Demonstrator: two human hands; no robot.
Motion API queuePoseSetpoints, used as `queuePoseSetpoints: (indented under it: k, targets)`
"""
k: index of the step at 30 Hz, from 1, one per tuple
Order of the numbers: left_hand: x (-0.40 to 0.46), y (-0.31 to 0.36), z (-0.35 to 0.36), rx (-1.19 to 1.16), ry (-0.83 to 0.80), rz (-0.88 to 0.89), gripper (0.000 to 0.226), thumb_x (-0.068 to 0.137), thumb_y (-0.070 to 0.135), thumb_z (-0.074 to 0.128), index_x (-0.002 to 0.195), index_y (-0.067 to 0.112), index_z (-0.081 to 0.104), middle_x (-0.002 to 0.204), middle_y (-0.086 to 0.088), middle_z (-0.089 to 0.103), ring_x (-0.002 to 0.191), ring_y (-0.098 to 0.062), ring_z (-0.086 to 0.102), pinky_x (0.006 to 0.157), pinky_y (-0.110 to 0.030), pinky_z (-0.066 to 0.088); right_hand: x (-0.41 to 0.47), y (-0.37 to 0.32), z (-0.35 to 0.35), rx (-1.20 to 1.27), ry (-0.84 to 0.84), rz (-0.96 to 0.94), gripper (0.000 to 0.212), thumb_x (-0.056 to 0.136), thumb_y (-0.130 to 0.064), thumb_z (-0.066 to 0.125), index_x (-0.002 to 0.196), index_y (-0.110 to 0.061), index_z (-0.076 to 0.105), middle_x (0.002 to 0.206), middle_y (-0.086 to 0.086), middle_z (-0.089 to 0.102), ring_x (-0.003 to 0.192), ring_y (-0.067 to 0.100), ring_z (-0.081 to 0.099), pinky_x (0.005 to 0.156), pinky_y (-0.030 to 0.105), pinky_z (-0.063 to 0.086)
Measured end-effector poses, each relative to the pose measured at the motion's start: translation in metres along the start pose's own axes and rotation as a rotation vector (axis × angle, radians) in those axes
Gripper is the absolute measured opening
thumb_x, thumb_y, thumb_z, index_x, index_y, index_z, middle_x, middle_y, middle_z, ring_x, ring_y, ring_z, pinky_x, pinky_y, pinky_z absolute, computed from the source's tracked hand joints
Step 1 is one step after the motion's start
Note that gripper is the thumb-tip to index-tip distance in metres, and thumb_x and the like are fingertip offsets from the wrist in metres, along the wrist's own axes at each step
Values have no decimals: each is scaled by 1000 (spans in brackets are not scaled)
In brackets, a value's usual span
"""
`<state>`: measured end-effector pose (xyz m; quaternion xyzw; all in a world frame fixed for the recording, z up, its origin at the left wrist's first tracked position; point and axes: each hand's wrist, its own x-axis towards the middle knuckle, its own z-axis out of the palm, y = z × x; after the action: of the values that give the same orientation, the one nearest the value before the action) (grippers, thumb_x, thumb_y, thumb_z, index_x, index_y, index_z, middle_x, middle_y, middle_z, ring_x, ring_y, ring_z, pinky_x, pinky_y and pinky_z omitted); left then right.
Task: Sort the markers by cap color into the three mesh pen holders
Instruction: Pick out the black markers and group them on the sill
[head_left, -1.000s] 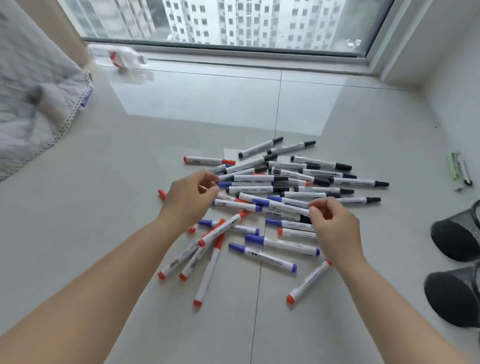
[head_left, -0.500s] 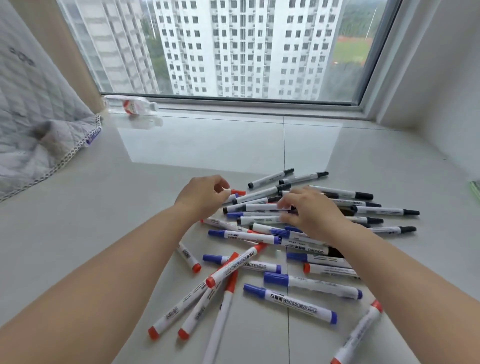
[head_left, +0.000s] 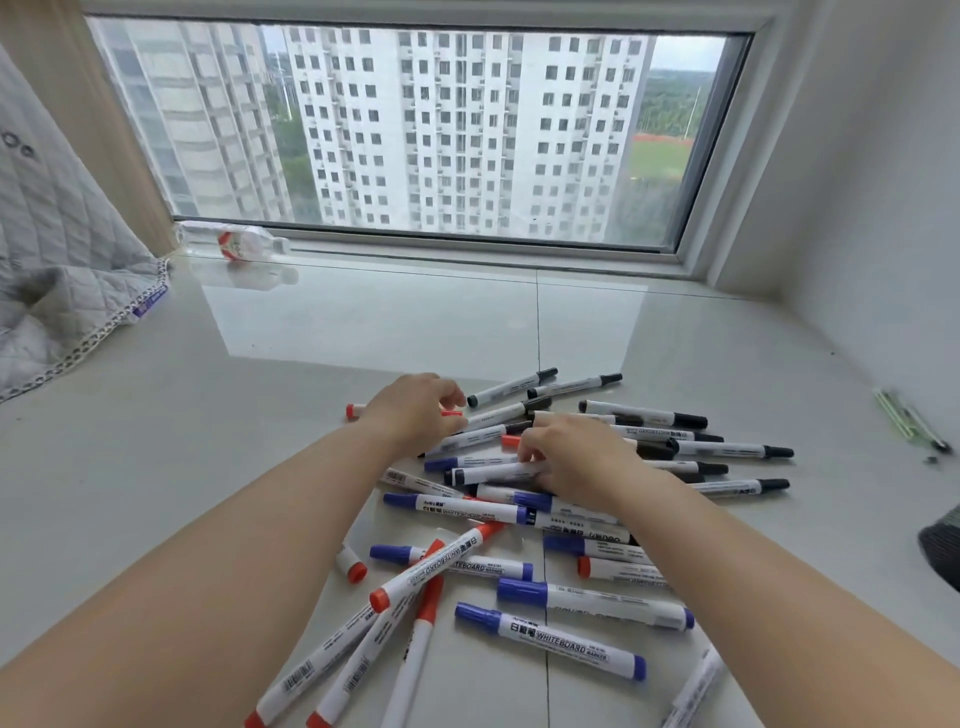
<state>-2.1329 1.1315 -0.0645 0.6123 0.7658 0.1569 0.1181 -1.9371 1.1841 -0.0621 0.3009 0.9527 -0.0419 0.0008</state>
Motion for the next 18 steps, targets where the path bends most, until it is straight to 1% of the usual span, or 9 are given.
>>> queuePoseSetpoints:
  k: [3,8,12,15,17,18]
  targets:
    - [7,6,5,91,-31,37,33,87,41,59,116,25,59,111,7,58,96,-11,54,84,-28,47,-1,-2,0,-39,13,-28,26,89,-15,50,112,-21,60,115,-1,57,108,21,52,81,31,41]
    - [20,15,15,169,-70,77,36,84,50,59,112,28,59,111,8,59,98,-14,54,85,-33,48,4,-9,7,-130,10,-67,26,90,-12,48,114,-17,59,115,2,59,108,24,51,82,33,41]
    - [28,18,22,287,-71,89,40,83,51,56,114,25,55,113,4,57,97,-17,53,83,-32,46,9,-11,8,-88,-75,-49,29,89,-12,49,119,-11,51,120,7,53,110,26,49,87,36,43]
    - [31,22,24,369,-94,101,40,88,49,47,117,22,50,118,1,54,104,-21,53,85,-34,44,9,-15,8,-72,-139,-89,38,86,-11,52,123,-7,44,124,10,48,113,28,47,92,39,42]
    - [32,24,27,397,-123,109,38,91,43,44,119,18,46,120,-3,51,109,-22,52,87,-36,43,9,-16,10,-107,-124,-137,44,85,-6,50,128,-6,37,125,12,47,112,29,47,89,39,42]
    - [32,26,29,418,-134,111,37,91,39,42,120,16,45,121,-4,50,110,-23,51,87,-37,43,8,-16,10,-120,-100,-154,43,85,-3,47,127,-5,37,124,13,47,109,30,48,85,38,42]
